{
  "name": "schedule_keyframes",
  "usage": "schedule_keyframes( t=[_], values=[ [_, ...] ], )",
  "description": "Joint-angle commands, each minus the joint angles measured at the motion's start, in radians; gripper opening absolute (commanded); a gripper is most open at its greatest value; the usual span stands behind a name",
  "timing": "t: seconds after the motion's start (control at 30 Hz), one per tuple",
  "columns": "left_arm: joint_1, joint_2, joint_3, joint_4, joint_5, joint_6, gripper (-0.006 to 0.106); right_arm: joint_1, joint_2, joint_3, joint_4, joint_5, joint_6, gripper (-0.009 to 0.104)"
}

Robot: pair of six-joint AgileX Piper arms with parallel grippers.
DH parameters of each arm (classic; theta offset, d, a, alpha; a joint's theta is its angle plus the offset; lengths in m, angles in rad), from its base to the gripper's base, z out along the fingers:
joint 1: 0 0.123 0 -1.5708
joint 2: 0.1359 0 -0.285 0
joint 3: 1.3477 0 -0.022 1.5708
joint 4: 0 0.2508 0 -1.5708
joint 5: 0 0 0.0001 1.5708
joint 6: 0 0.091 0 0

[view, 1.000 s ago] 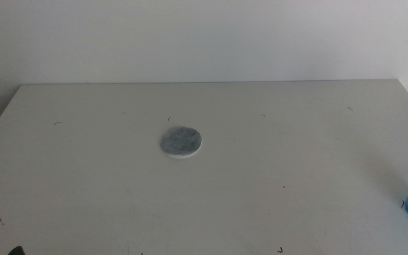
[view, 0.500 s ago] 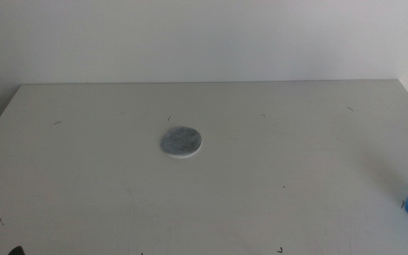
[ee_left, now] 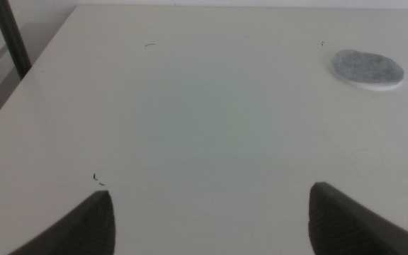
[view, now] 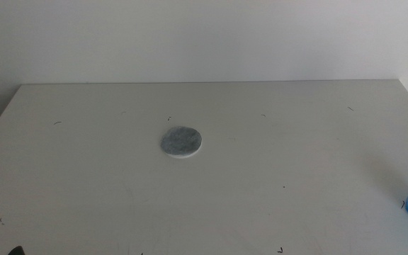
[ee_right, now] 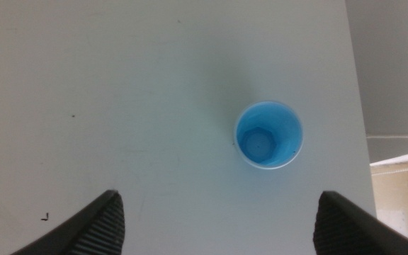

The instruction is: Place an empty cup on a cup mat.

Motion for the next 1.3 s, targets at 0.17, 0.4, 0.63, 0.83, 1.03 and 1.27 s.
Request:
schedule_keyframes(
  t=[0.17, 0.4, 0.63, 0.83, 1.03, 1.27],
  values=[
    [0.001, -0.013, -0.006, 0.000, -0.068, -0.011, 0.105, -0.153, 0.131, -0.044, 0.047, 0.029, -0.162, 0.069],
    [0.001, -0.013, -0.006, 0.000, -0.068, -0.011, 0.105, -0.241, 0.252, -0.044, 0.036, 0.033, -0.218, 0.069],
    [0.001, -0.013, -0.006, 0.000, -0.068, -0.011, 0.105, -0.284, 0.355, -0.044, 0.040, -0.010, -0.218, 0.069],
    [0.001, -0.013, -0.006, 0.000, -0.068, -0.011, 0.105, -0.292, 0.467, -0.044, 0.036, -0.106, -0.218, 0.069],
    [0.001, -0.013, -0.006, 0.000, -0.068, -0.011, 0.105, -0.292, 0.558, -0.044, 0.009, -0.196, -0.218, 0.065],
    [0.001, -0.013, -0.006, 0.000, -0.068, -0.011, 0.105, -0.292, 0.656, -0.024, 0.000, -0.235, -0.218, 0.057]
  ],
)
